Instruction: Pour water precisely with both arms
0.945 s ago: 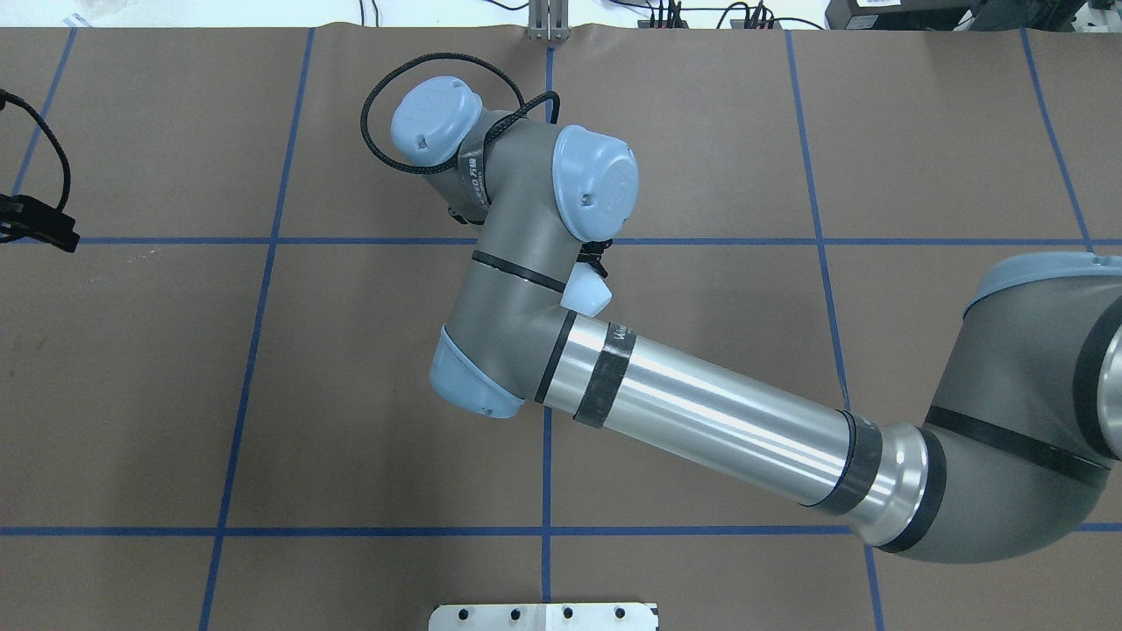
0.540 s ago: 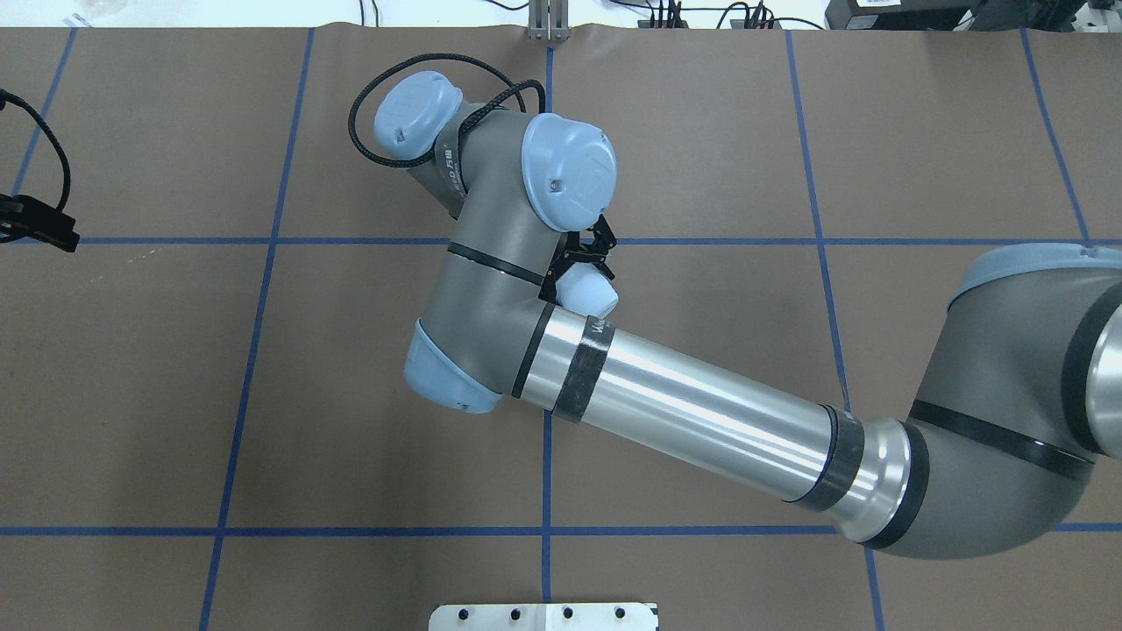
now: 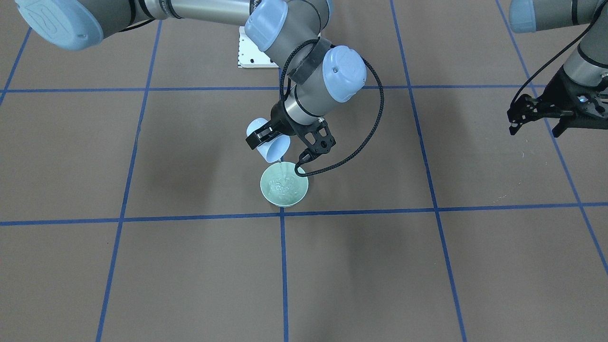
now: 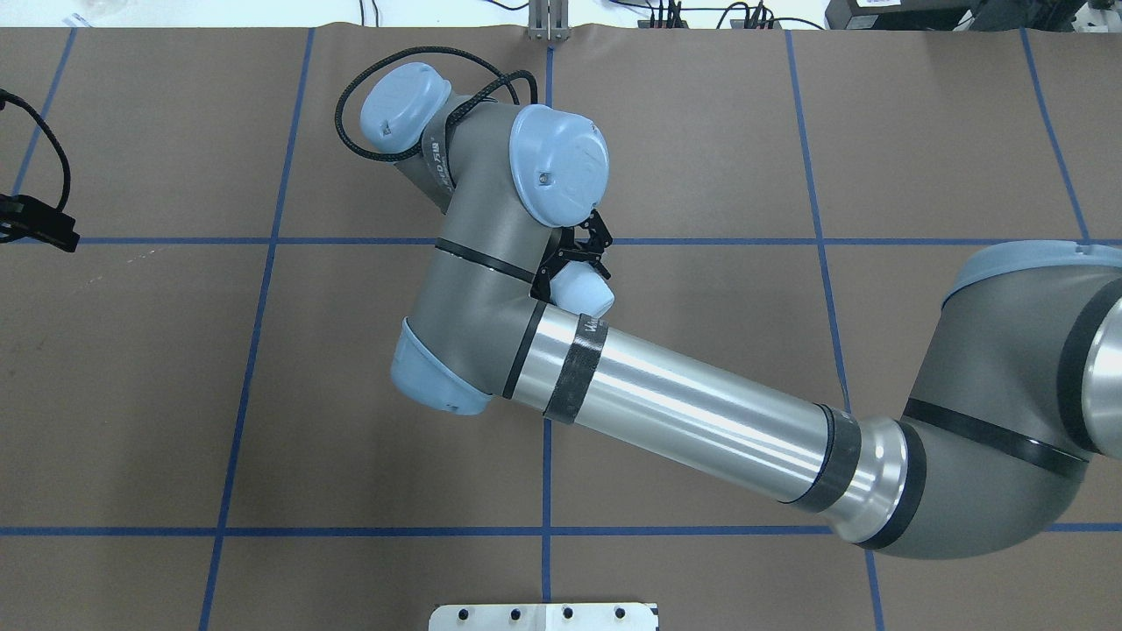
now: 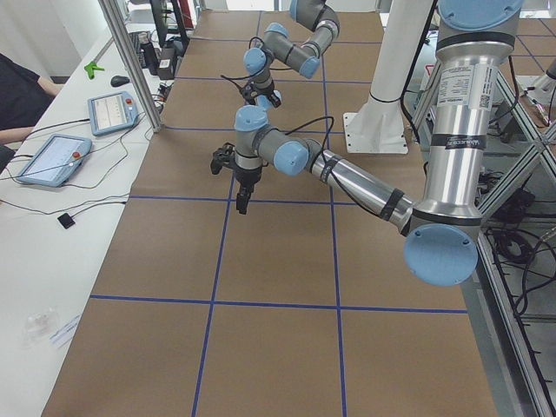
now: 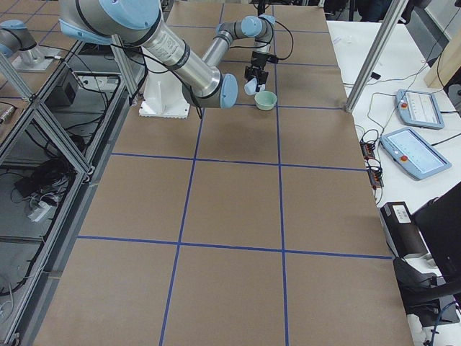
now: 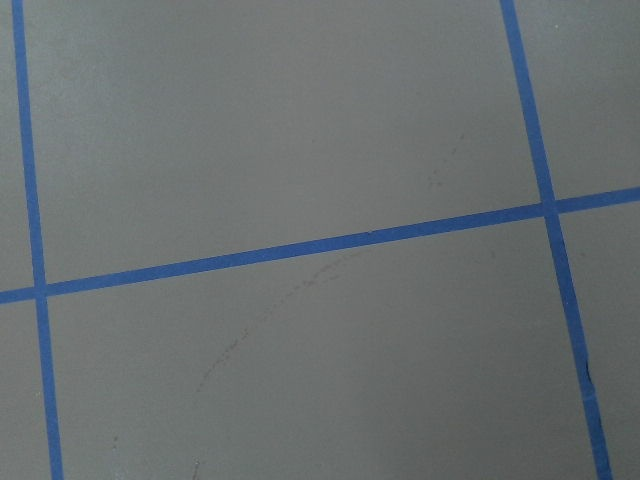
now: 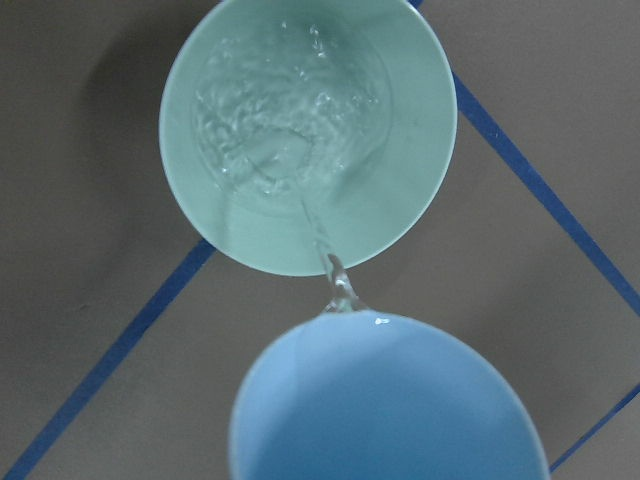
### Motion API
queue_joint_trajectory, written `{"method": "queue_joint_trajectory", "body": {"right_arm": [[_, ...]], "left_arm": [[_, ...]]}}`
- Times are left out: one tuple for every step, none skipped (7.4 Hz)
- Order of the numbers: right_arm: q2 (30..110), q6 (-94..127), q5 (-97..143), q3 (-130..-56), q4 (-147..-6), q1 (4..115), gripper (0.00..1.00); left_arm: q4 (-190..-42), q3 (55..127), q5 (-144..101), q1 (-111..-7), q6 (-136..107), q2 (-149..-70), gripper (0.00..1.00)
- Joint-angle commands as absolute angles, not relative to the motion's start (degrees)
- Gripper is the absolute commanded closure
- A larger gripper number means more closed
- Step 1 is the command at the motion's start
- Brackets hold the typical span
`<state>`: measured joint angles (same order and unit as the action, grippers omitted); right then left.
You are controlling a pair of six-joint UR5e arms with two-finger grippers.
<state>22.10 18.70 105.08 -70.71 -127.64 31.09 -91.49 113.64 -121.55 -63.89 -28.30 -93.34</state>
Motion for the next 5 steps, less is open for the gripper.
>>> {"method": "queue_joint_trajectory", "body": {"right_arm": [[25.55, 19.24, 105.03, -75.55, -123.25, 31.29, 1.00], [28.36, 19.42, 105.03, -79.76, -121.74, 31.55, 1.00], [31.87, 19.77, 105.03, -85.37, -118.51, 32.94, 1.00], [35.47, 21.17, 105.55, -89.87, -113.34, 34.70, 1.00], [38.29, 26.23, 106.08, -93.48, -106.68, 36.20, 1.00]], "left_arm": [[-91.49, 113.47, -121.55, -63.81, -28.39, -93.34, 0.00], [-91.49, 113.47, -121.47, -63.81, -28.39, -93.34, 0.00], [-91.49, 113.03, -121.55, -63.81, -28.39, -93.34, 0.00], [-91.49, 113.03, -121.47, -63.81, -28.48, -93.34, 0.00], [-91.49, 112.94, -121.46, -63.63, -28.74, -93.43, 0.00]]}}
